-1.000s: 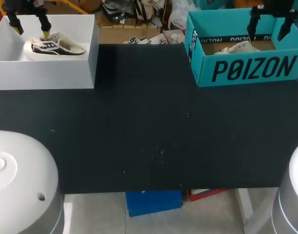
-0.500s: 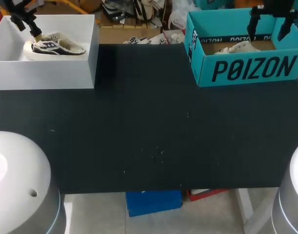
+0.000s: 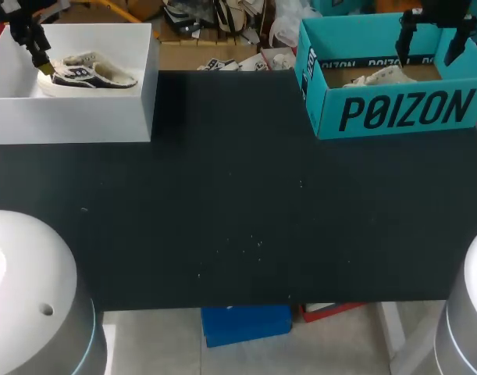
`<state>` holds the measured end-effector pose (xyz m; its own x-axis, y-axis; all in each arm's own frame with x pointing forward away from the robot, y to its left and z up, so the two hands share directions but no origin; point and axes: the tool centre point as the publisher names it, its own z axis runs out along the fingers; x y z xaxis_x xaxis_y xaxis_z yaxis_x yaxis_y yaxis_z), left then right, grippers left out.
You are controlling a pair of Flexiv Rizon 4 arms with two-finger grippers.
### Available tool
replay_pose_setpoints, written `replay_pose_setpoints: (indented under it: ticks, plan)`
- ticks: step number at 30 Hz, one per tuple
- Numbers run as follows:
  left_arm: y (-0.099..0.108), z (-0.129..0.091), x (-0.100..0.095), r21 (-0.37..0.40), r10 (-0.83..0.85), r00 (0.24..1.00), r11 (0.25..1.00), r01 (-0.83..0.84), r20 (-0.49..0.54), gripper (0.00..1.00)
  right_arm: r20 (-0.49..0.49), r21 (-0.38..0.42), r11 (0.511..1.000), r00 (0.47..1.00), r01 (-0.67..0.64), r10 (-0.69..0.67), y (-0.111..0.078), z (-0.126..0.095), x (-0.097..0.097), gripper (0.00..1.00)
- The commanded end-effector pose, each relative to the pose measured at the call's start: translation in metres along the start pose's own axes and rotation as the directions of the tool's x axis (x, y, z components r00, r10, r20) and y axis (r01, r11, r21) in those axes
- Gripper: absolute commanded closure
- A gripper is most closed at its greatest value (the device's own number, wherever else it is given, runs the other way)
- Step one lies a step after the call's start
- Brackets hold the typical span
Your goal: Take the shoe out of the shoebox, open the shoe tongue, remove and reinsert the insole, then place the shoe into the shoebox
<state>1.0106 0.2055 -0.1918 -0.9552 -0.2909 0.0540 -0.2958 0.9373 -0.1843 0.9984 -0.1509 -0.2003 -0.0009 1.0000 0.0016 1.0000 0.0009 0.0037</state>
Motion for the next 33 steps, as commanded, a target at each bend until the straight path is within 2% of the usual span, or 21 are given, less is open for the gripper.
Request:
replay_pose_setpoints:
  ticks: [1, 2, 3, 4, 8, 11, 13, 17, 18, 19, 23, 25, 33]
  plan:
    - [0.009, 0.001, -0.040, 0.134, 0.820, 0.530, 0.563, -0.816, -0.218, 0.26, 0.000, 0.001, 1.000, 1.000, 0.000, 0.000, 0.000, 0.000, 0.000, 0.00]
    - [0.010, 0.001, -0.048, 0.098, 0.818, 0.529, 0.559, -0.823, -0.225, 0.59, 0.000, 0.001, 1.000, 1.000, 0.000, 0.000, 0.000, 0.000, 0.000, 0.00]
    - [0.010, 0.002, -0.054, 0.083, 0.818, 0.526, 0.556, -0.827, -0.232, 0.58, 0.000, 0.001, 1.000, 1.000, 0.000, 0.000, 0.000, 0.000, 0.000, 0.00]
    - [0.011, 0.004, -0.059, 0.090, 0.820, 0.524, 0.554, -0.828, -0.229, 0.52, 0.000, 0.001, 1.000, 1.000, 0.000, 0.000, 0.000, 0.000, 0.000, 0.00]
    - [0.012, 0.026, -0.081, 0.042, 0.813, 0.512, 0.543, -0.839, -0.279, 0.52, 0.000, 0.001, 1.000, 1.000, 0.000, 0.000, 0.000, 0.000, 0.000, 0.00]
    - [0.015, 0.041, -0.096, 0.011, 0.795, 0.528, 0.556, -0.831, -0.298, 0.44, 0.000, 0.001, 1.000, 1.000, 0.000, 0.000, 0.000, 0.000, 0.000, 0.00]
    - [0.017, 0.050, -0.106, 0.004, 0.782, 0.545, 0.573, -0.819, -0.303, 0.46, 0.000, 0.001, 1.000, 1.000, 0.000, 0.000, 0.000, 0.000, 0.000, 0.00]
    - [0.017, 0.068, -0.126, -0.027, 0.759, 0.575, 0.597, -0.802, -0.305, 0.44, 0.000, 0.001, 1.000, 1.000, 0.000, 0.000, 0.000, 0.000, 0.000, 0.00]
    - [0.017, 0.072, -0.131, -0.038, 0.756, 0.576, 0.596, -0.802, -0.310, 0.41, 0.000, 0.001, 1.000, 1.000, 0.000, 0.000, 0.000, 0.000, 0.000, 0.00]
    - [0.015, 0.075, -0.133, -0.041, 0.756, 0.574, 0.593, -0.804, -0.314, 0.33, 0.000, 0.001, 1.000, 1.000, 0.000, 0.000, 0.000, 0.000, 0.000, 0.00]
    - [0.009, 0.084, -0.148, -0.078, 0.741, 0.594, 0.604, -0.793, -0.313, 0.27, 0.000, 0.001, 1.000, 1.000, 0.000, 0.000, 0.000, 0.000, 0.000, 0.00]
    - [0.006, 0.088, -0.154, -0.097, 0.730, 0.608, 0.612, -0.785, -0.313, 0.21, 0.000, 0.001, 1.000, 1.000, 0.000, 0.000, 0.000, 0.000, 0.000, 0.00]
    - [-0.005, 0.107, -0.170, -0.104, 0.687, 0.666, 0.670, -0.735, -0.291, 0.28, 0.000, 0.001, 1.000, 1.000, 0.000, 0.000, 0.000, 0.000, 0.000, 0.00]
